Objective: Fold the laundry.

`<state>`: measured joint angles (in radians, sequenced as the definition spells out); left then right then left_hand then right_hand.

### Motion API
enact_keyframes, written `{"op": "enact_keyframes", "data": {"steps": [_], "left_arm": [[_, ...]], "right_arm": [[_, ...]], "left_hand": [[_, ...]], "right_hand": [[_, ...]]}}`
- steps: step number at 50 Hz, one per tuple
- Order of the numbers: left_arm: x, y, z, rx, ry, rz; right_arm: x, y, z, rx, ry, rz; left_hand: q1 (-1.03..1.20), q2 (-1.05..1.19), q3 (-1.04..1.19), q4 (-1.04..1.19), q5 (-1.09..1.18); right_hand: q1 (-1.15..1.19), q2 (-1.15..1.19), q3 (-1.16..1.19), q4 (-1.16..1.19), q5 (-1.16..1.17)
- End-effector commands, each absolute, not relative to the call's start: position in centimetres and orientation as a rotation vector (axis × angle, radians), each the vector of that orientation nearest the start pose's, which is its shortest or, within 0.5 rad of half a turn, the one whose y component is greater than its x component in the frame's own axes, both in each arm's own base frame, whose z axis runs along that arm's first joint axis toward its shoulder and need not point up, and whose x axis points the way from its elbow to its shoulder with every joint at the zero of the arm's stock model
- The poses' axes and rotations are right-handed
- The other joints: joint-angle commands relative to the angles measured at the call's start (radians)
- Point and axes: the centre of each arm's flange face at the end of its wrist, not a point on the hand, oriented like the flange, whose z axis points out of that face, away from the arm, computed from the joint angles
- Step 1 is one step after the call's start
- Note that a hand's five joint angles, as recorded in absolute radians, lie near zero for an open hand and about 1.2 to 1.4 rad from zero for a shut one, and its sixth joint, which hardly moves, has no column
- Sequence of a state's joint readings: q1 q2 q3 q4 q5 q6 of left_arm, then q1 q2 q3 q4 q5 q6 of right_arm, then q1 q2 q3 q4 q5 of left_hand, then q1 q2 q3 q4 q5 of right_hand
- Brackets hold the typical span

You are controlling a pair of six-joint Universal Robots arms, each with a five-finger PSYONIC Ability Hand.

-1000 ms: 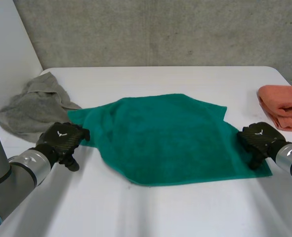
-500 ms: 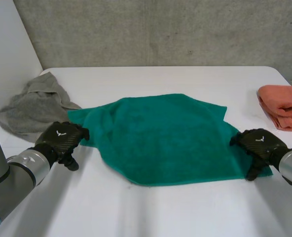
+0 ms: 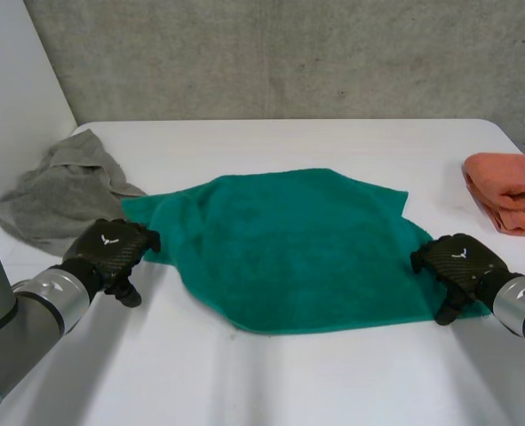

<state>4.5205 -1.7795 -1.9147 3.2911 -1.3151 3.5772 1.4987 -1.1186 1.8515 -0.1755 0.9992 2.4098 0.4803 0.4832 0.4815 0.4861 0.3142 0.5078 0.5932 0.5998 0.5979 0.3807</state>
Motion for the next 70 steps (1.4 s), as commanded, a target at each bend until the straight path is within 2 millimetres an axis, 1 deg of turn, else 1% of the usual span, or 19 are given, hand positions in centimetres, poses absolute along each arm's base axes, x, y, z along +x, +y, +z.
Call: {"op": "enact_keyframes", "data": {"steps": [1,11,18,22,26,27,34,38,41,43,46,57,61,63,65,66,67,68,70], "left_arm": [[-20.5,-24.5,16.4,1.041,2.468,-1.789],[-20.5,-24.5,16.4,1.039,2.47,-1.786],[-20.5,-24.4,16.5,1.037,2.467,-1.789],[-20.4,-24.3,16.5,1.039,2.469,-1.788],[-20.5,-24.3,16.4,1.042,2.47,-1.787],[-20.5,-24.3,16.5,1.041,2.467,-1.791],[-20.8,-24.6,16.7,1.045,2.436,-1.827],[-21.1,-25.0,17.1,1.051,2.397,-1.874],[-21.7,-25.4,17.4,1.069,2.34,-1.942],[-22.5,-25.2,17.6,1.106,2.301,-1.992],[-23.1,-25.4,17.3,1.131,2.273,-2.017],[-25.7,-27.3,13.2,1.24,2.316,-1.96],[-26.1,-28.5,12.1,1.26,2.309,-1.94],[-26.3,-29.1,11.6,1.276,2.294,-1.932],[-26.4,-29.4,11.5,1.287,2.277,-1.929],[-26.4,-29.7,11.5,1.295,2.259,-1.931],[-26.5,-29.8,11.6,1.296,2.251,-1.932],[-26.4,-29.8,11.6,1.297,2.245,-1.929],[-26.5,-29.7,12.0,1.302,2.222,-1.925]], "right_arm": [[16.0,-30.1,11.4,-1.23,2.283,-1.62],[15.9,-31.0,11.8,-1.236,2.289,-1.666],[16.7,-31.4,12.1,-1.256,2.257,-1.684],[16.8,-31.6,11.8,-1.259,2.258,-1.678],[16.8,-31.9,11.6,-1.256,2.269,-1.68],[17.0,-31.9,11.7,-1.258,2.268,-1.681],[17.2,-31.9,12.0,-1.264,2.26,-1.681],[17.2,-31.7,12.1,-1.251,2.275,-1.666],[17.2,-31.1,13.0,-1.246,2.277,-1.658],[17.3,-30.6,14.9,-1.23,2.266,-1.675],[17.3,-29.8,16.5,-1.191,2.266,-1.663],[17.1,-28.5,16.2,-1.144,2.312,-1.574],[17.1,-28.4,16.0,-1.154,2.32,-1.568],[17.0,-28.4,15.9,-1.155,2.326,-1.566],[16.9,-28.5,15.9,-1.155,2.33,-1.57],[17.0,-28.6,15.9,-1.156,2.329,-1.571],[16.9,-28.7,15.9,-1.155,2.332,-1.57],[16.9,-28.7,15.9,-1.155,2.332,-1.57],[16.9,-28.9,16.1,-1.157,2.329,-1.58]], "left_hand": [[0.071,0.068,0.07,0.065,0.062],[0.071,0.068,0.07,0.065,0.062],[0.071,0.068,0.07,0.065,0.062],[0.071,0.068,0.07,0.065,0.062],[0.068,0.065,0.067,0.062,0.059],[0.065,0.062,0.064,0.059,0.057],[0.044,0.042,0.043,0.039,0.036],[-0.061,-0.064,-0.062,-0.067,-0.069],[-0.097,-0.099,-0.098,-0.102,-0.105],[-0.117,-0.12,-0.118,-0.123,-0.125],[-0.135,-0.138,-0.136,-0.14,-0.143],[-0.079,-0.082,-0.08,-0.085,-0.087],[0.079,0.076,0.078,0.073,0.071],[0.232,0.229,0.23,0.226,0.223],[0.457,0.454,0.456,0.451,0.449],[0.714,0.711,0.713,0.708,0.706],[0.842,0.839,0.84,0.836,0.833],[0.915,0.912,0.914,0.909,0.907],[0.916,0.913,0.915,0.91,0.907]], "right_hand": [[0.2,0.114,0.108,0.11,0.152],[0.241,0.155,0.149,0.151,0.193],[0.261,0.176,0.169,0.171,0.214],[0.367,0.281,0.275,0.276,0.319],[0.706,0.621,0.614,0.616,0.659],[0.887,0.801,0.795,0.797,0.839],[0.888,0.803,0.796,0.798,0.841],[0.888,0.803,0.796,0.798,0.841],[0.888,0.803,0.796,0.798,0.841],[0.888,0.803,0.796,0.798,0.841],[0.888,0.803,0.796,0.798,0.841],[0.888,0.803,0.796,0.798,0.841],[0.888,0.803,0.796,0.798,0.841],[0.888,0.803,0.796,0.798,0.841],[0.888,0.803,0.796,0.798,0.841],[0.888,0.803,0.796,0.798,0.841],[0.888,0.803,0.796,0.798,0.841],[0.888,0.803,0.796,0.798,0.841],[0.888,0.803,0.796,0.798,0.841]]}}
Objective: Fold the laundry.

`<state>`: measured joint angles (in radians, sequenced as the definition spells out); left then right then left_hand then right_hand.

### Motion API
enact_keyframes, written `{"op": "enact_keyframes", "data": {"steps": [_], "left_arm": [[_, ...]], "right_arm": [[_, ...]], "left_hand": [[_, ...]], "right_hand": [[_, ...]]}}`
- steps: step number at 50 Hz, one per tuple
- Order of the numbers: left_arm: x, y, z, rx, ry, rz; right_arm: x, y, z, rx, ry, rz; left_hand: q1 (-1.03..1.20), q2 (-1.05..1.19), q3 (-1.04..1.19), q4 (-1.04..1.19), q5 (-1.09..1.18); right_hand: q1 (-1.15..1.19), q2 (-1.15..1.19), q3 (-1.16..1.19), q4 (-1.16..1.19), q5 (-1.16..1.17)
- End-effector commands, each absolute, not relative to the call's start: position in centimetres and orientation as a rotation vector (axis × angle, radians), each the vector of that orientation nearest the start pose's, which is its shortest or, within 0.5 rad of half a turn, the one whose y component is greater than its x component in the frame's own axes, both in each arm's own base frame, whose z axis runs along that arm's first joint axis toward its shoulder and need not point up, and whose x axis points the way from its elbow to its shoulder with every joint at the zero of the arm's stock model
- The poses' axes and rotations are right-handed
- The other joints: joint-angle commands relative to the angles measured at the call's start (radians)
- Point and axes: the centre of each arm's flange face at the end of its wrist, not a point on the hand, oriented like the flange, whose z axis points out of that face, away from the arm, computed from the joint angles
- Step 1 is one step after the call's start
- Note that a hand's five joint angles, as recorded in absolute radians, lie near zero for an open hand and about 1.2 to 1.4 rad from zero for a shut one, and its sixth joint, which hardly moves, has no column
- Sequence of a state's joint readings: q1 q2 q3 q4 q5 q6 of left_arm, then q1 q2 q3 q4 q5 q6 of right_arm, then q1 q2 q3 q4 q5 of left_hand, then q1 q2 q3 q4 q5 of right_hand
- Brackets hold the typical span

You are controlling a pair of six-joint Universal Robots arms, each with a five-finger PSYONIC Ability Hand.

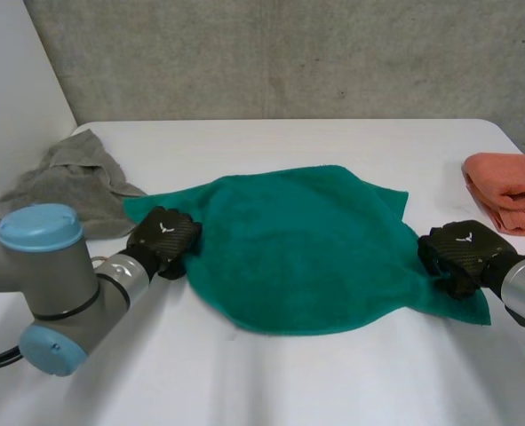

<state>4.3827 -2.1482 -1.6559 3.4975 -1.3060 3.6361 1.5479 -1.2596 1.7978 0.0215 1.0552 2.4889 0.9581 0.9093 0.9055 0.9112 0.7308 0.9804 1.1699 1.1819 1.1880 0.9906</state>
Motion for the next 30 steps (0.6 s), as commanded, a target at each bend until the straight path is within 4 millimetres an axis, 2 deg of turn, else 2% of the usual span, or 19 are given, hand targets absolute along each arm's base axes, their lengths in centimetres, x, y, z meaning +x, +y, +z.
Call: {"op": "enact_keyframes", "data": {"steps": [1,2,3,7,10,11,13,16,17,22,27,30], "left_arm": [[-26.4,-29.6,12.2,1.302,2.216,-1.93],[-26.4,-29.5,12.8,1.298,2.203,-1.944],[-26.4,-29.3,14.9,1.277,2.158,-2.002],[-25.6,-27.6,18.8,1.248,2.11,-2.062],[-25.5,-26.6,20.4,1.242,2.094,-2.094],[-25.5,-26.5,20.8,1.237,2.091,-2.102],[-25.7,-26.1,21.1,1.228,2.114,-2.116],[-26.1,-25.7,21.3,1.219,2.151,-2.133],[-26.4,-25.6,21.3,1.206,2.185,-2.136],[-26.2,-26.0,21.4,1.111,2.275,-2.109],[-26.4,-26.3,21.4,1.054,2.334,-2.075],[-26.6,-26.3,21.7,1.05,2.353,-2.073]], "right_arm": [[17.0,-28.9,16.3,-1.159,2.326,-1.584],[17.0,-29.0,16.4,-1.157,2.326,-1.585],[17.0,-29.2,16.7,-1.157,2.323,-1.593],[17.0,-29.8,18.0,-1.159,2.314,-1.623],[17.2,-30.0,18.9,-1.153,2.328,-1.599],[17.1,-30.0,19.0,-1.147,2.34,-1.583],[17.0,-30.0,19.1,-1.129,2.375,-1.54],[16.8,-30.2,19.3,-1.103,2.408,-1.538],[16.8,-30.3,19.4,-1.067,2.426,-1.538],[16.6,-30.0,18.8,-0.886,2.458,-1.49],[16.8,-28.0,17.4,-0.667,2.487,-1.347],[17.3,-26.7,17.4,-0.611,2.466,-1.316]], "left_hand": [[0.438,0.487,0.491,0.485,0.491],[0.438,0.487,0.491,0.485,0.491],[0.438,0.487,0.491,0.485,0.491],[0.438,0.487,0.491,0.485,0.491],[0.438,0.487,0.491,0.485,0.491],[0.438,0.487,0.491,0.485,0.491],[0.438,0.487,0.491,0.485,0.491],[0.438,0.487,0.491,0.485,0.491],[0.438,0.487,0.491,0.485,0.491],[0.438,0.487,0.491,0.485,0.491],[0.438,0.487,0.491,0.485,0.491],[0.438,0.487,0.491,0.485,0.491]], "right_hand": [[0.416,0.226,0.214,0.208,0.231],[0.416,0.226,0.214,0.208,0.231],[0.416,0.226,0.214,0.208,0.231],[0.416,0.226,0.214,0.208,0.231],[0.416,0.226,0.214,0.208,0.231],[0.344,0.155,0.143,0.137,0.159],[-0.135,-0.325,-0.337,-0.343,-0.32],[-0.431,-0.62,-0.632,-0.638,-0.615],[-0.6,-0.79,-0.802,-0.808,-0.785],[-0.716,-0.906,-0.918,-0.924,-0.901],[-0.752,-0.941,-0.953,-0.959,-0.936],[-0.746,-0.935,-0.947,-0.953,-0.93]]}}
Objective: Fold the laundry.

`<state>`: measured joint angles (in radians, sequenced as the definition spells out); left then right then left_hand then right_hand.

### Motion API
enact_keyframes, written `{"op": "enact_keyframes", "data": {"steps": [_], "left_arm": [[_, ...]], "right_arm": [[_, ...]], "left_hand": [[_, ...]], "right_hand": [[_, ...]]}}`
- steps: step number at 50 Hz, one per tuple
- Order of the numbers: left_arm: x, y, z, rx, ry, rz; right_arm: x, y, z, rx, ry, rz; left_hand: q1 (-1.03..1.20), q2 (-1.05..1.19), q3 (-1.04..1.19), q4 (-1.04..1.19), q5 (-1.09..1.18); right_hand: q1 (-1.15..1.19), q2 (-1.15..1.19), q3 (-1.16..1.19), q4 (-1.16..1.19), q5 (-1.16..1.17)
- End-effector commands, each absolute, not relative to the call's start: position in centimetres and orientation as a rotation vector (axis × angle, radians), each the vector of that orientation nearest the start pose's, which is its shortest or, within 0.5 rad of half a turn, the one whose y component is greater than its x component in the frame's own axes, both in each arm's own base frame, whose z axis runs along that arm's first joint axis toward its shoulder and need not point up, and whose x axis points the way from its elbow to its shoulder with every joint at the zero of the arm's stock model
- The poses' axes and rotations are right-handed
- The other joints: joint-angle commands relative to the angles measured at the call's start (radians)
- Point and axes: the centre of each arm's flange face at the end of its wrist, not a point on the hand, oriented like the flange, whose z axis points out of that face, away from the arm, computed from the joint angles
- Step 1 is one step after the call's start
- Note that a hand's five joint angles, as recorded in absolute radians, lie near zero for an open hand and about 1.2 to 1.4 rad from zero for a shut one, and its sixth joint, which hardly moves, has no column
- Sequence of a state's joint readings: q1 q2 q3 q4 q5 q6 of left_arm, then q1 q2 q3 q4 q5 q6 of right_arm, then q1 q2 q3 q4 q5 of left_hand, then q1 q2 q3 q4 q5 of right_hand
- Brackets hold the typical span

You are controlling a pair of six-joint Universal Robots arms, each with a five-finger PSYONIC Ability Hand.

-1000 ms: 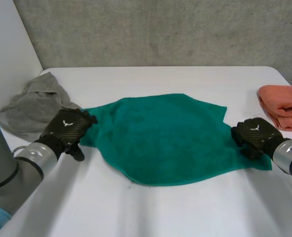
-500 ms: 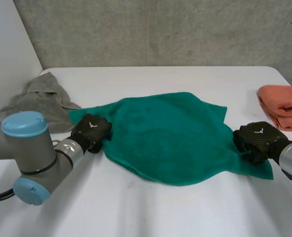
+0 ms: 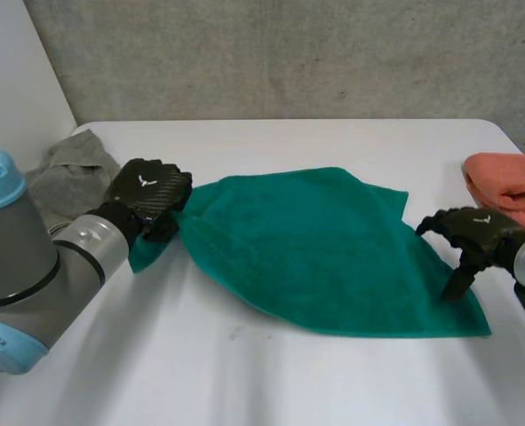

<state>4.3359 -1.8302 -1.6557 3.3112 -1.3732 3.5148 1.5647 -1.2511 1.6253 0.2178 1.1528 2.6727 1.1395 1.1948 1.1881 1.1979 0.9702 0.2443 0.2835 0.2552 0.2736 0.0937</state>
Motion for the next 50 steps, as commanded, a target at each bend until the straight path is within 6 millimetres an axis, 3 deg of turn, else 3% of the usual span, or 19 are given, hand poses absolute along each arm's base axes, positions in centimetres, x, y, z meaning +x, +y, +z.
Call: {"op": "enact_keyframes", "data": {"steps": [1,9,15,20,32,38,42,46,50], "left_arm": [[-26.8,-26.3,22.0,1.046,2.359,-2.075],[-27.6,-26.4,24.5,0.99,2.426,-2.125],[-27.9,-26.7,25.8,0.92,2.478,-2.17],[-28.0,-26.8,25.9,0.907,2.486,-2.182],[-28.4,-26.3,25.9,0.894,2.526,-2.192],[-28.3,-26.2,26.3,0.873,2.53,-2.21],[-28.2,-26.3,26.4,0.861,2.531,-2.214],[-27.8,-26.0,27.1,0.849,2.512,-2.236],[-27.2,-26.2,27.6,0.808,2.489,-2.247]], "right_arm": [[18.1,-25.8,17.5,-0.603,2.426,-1.307],[23.0,-22.8,17.8,-0.537,2.221,-1.27],[26.5,-22.1,18.6,-0.449,2.078,-1.263],[30.2,-21.0,16.7,-0.41,2.097,-1.235],[34.0,-20.8,13.9,-0.395,2.16,-1.276],[34.6,-21.4,12.6,-0.396,2.191,-1.307],[34.0,-22.4,12.3,-0.376,2.244,-1.38],[32.4,-23.1,11.8,-0.431,2.318,-1.457],[28.6,-25.2,12.0,-0.471,2.41,-1.554]], "left_hand": [[0.257,0.201,0.208,0.198,0.252],[0.257,0.201,0.208,0.198,0.252],[0.257,0.201,0.208,0.198,0.252],[0.257,0.201,0.208,0.198,0.252],[0.257,0.201,0.208,0.198,0.252],[0.257,0.201,0.208,0.198,0.252],[0.257,0.201,0.208,0.198,0.252],[0.257,0.201,0.208,0.198,0.252],[0.257,0.201,0.208,0.198,0.252]], "right_hand": [[-0.01,-0.049,-0.02,-0.039,-0.034],[-0.013,-0.052,-0.023,-0.042,-0.036],[-0.013,-0.052,-0.023,-0.042,-0.036],[-0.007,-0.046,-0.018,-0.036,-0.031],[-0.004,-0.043,-0.015,-0.033,-0.028],[0.037,-0.002,0.026,0.008,0.013],[0.19,0.151,0.179,0.16,0.166],[0.325,0.286,0.314,0.296,0.301],[0.398,0.359,0.387,0.369,0.374]]}}
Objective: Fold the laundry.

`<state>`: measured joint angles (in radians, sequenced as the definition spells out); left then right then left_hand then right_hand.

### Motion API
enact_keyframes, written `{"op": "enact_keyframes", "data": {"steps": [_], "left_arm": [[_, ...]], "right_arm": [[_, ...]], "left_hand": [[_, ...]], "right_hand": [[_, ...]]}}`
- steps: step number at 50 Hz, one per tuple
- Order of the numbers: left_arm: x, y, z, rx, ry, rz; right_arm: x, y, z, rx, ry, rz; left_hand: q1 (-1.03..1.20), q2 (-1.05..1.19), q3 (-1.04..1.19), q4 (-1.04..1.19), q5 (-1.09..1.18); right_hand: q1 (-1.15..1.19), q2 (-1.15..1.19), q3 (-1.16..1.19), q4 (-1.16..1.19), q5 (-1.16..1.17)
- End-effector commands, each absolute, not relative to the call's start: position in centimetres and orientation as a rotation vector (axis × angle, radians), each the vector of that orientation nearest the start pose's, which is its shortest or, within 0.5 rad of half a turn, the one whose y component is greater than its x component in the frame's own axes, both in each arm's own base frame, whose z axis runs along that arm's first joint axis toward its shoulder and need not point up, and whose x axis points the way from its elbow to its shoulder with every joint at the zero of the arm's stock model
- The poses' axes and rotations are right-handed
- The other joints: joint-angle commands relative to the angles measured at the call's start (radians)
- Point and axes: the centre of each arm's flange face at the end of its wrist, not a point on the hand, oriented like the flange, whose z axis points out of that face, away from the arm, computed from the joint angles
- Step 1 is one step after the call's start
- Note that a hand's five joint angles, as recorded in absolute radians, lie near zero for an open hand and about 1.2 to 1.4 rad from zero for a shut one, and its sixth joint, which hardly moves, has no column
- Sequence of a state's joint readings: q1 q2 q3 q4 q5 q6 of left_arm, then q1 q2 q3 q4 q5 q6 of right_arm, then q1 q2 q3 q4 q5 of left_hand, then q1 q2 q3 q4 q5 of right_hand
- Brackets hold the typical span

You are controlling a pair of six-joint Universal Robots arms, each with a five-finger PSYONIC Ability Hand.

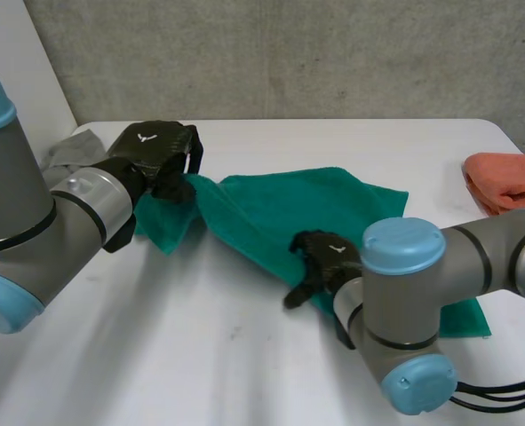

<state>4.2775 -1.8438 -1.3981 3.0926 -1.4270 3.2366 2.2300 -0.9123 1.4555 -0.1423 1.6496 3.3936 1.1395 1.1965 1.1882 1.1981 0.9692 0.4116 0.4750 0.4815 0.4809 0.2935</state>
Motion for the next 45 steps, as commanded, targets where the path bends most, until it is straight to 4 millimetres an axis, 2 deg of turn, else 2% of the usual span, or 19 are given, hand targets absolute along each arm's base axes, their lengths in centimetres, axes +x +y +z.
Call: {"op": "enact_keyframes", "data": {"steps": [1,5,7,11,15,16,17,20,24,25,27,28,30,31,32,35,38,41,45], "left_arm": [[-27.0,-26.3,27.5,0.795,2.489,-2.242],[-26.2,-26.8,27.2,0.756,2.493,-2.216],[-25.9,-26.9,27.0,0.746,2.5,-2.204],[-25.8,-26.8,26.3,0.747,2.524,-2.172],[-25.7,-26.6,25.7,0.75,2.543,-2.147],[-25.7,-26.5,25.5,0.751,2.549,-2.138],[-25.6,-26.4,25.2,0.753,2.558,-2.123],[-25.5,-26.1,24.7,0.761,2.573,-2.091],[-25.2,-25.6,24.1,0.766,2.595,-2.054],[-25.0,-25.3,24.4,0.768,2.591,-2.049],[-24.4,-24.8,24.9,0.78,2.576,-2.034],[-24.1,-24.5,25.2,0.79,2.563,-2.022],[-23.0,-23.6,25.9,0.847,2.515,-1.959],[-22.5,-23.2,26.2,0.876,2.491,-1.928],[-22.0,-22.4,26.6,0.933,2.451,-1.884],[-21.5,-21.2,26.9,1.016,2.388,-1.841],[-21.2,-19.9,26.9,1.104,2.314,-1.809],[-21.3,-19.7,26.3,1.152,2.285,-1.784],[-21.9,-20.8,23.8,1.195,2.319,-1.715]], "right_arm": [[26.6,-26.1,12.4,-0.468,2.446,-1.605],[23.2,-27.5,13.3,-0.5,2.467,-1.709],[22.2,-27.8,13.4,-0.538,2.467,-1.725],[19.7,-28.6,12.7,-0.622,2.512,-1.711],[18.1,-28.9,12.1,-0.685,2.536,-1.681],[18.0,-28.9,12.0,-0.7,2.537,-1.68],[17.8,-29.0,12.0,-0.729,2.536,-1.683],[17.7,-29.1,12.4,-0.794,2.528,-1.706],[17.4,-29.0,16.0,-0.962,2.468,-1.842],[16.8,-28.8,17.9,-1.037,2.463,-1.887],[16.0,-28.7,20.1,-1.103,2.46,-1.94],[15.3,-28.6,22.4,-1.172,2.452,-1.996],[14.9,-28.2,24.9,-1.246,2.432,-2.039],[14.8,-27.9,25.8,-1.284,2.423,-2.049],[14.8,-27.2,27.8,-1.349,2.415,-2.053],[14.7,-26.2,29.8,-1.432,2.434,-1.982],[14.8,-25.7,30.2,-1.468,2.448,-1.894],[15.1,-25.8,29.3,-1.492,2.478,-1.765],[15.7,-27.6,26.4,-1.51,2.511,-1.598]], "left_hand": [[0.257,0.2,0.208,0.198,0.252],[0.257,0.2,0.208,0.198,0.252],[0.257,0.2,0.208,0.198,0.252],[0.257,0.2,0.208,0.198,0.252],[0.257,0.2,0.208,0.198,0.252],[0.257,0.2,0.208,0.198,0.252],[0.257,0.2,0.208,0.198,0.252],[0.257,0.2,0.208,0.198,0.252],[0.257,0.2,0.208,0.198,0.252],[0.257,0.2,0.208,0.198,0.252],[0.257,0.2,0.208,0.198,0.252],[0.257,0.2,0.208,0.198,0.252],[0.257,0.2,0.208,0.198,0.252],[0.257,0.2,0.208,0.198,0.252],[0.257,0.2,0.208,0.198,0.252],[0.257,0.2,0.208,0.198,0.252],[0.257,0.2,0.208,0.198,0.252],[0.257,0.2,0.208,0.198,0.252],[0.257,0.2,0.208,0.198,0.252]], "right_hand": [[0.257,0.194,0.187,0.188,0.201],[0.269,0.206,0.199,0.2,0.213],[0.272,0.209,0.202,0.203,0.216],[0.31,0.247,0.24,0.241,0.254],[0.6,0.537,0.53,0.531,0.544],[0.738,0.674,0.668,0.668,0.681],[0.982,0.919,0.912,0.913,0.926],[0.985,0.921,0.915,0.915,0.928],[0.985,0.921,0.915,0.915,0.928],[0.985,0.921,0.915,0.915,0.928],[0.985,0.921,0.915,0.915,0.928],[0.985,0.921,0.915,0.915,0.928],[0.985,0.921,0.915,0.915,0.928],[0.985,0.921,0.915,0.915,0.928],[0.985,0.921,0.915,0.915,0.928],[0.985,0.921,0.915,0.915,0.928],[0.985,0.921,0.915,0.915,0.928],[0.985,0.921,0.915,0.915,0.928],[0.985,0.921,0.915,0.915,0.928]]}}
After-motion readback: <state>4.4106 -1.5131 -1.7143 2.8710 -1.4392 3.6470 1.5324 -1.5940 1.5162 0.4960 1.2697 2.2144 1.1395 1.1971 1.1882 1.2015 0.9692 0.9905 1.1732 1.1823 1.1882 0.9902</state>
